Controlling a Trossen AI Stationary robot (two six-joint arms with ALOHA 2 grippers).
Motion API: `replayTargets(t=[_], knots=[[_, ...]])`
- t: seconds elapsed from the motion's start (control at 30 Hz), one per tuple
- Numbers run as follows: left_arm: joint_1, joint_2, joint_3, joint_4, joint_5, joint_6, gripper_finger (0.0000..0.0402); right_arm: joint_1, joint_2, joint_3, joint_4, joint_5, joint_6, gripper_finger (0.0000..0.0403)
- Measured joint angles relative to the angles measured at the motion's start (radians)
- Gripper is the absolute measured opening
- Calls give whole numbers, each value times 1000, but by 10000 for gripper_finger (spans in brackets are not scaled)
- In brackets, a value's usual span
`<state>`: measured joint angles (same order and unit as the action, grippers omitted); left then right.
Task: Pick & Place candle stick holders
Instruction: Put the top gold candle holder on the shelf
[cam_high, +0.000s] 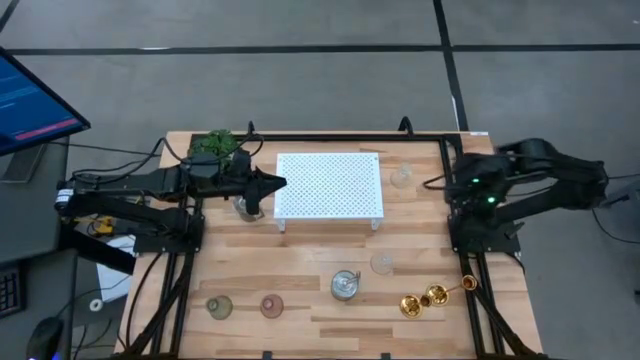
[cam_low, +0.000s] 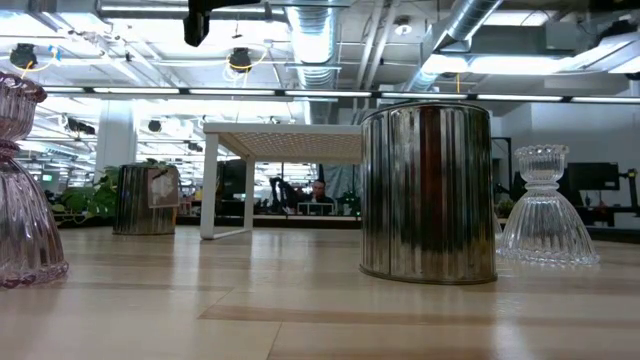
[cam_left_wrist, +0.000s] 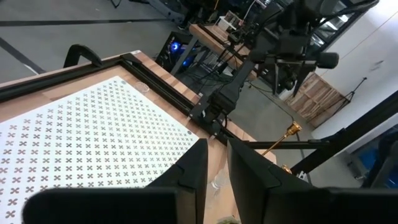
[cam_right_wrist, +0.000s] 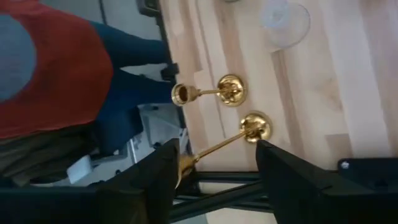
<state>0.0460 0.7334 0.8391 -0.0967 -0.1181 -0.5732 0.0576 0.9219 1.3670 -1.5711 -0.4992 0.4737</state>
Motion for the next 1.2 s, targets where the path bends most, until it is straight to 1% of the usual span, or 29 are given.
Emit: replayTargets(t=[0.17, 0.27, 0.37, 0.47, 0.6, 0.7, 0.8, 0.97, 1.07, 1.2], knots=[[0, 0, 0, 0, 0, 0, 61, 53, -100, 1, 0, 56, 125, 168], [0, 1, 0, 1, 0, 0, 61, 82, -154, 1, -1, 79, 234, 152], [0, 1, 0, 1, 0, 0, 61, 117, -195, 1, -1, 75, 347, 138], [0, 1, 0, 4, 0, 0, 61, 163, -227, 1, 0, 44, 442, 124], [0, 1, 0, 6, 0, 0, 61, 228, -249, -1, 0, 27, 532, 104], [0, 1, 0, 6, 0, 0, 61, 271, -252, -14, 0, 36, 546, 90], [0, 1, 0, 7, 0, 0, 61, 300, -248, -29, -2, 66, 544, 82], [0, 1, 0, 7, 0, 0, 61, 370, -218, -85, 0, 60, 490, 77], [0, 1, 0, 8, 0, 0, 60, 425, -197, -96, -1, 63, 470, 71], [0, 1, 0, 8, 0, 0, 58, 489, -174, -97, 1, 67, 512, 61]])
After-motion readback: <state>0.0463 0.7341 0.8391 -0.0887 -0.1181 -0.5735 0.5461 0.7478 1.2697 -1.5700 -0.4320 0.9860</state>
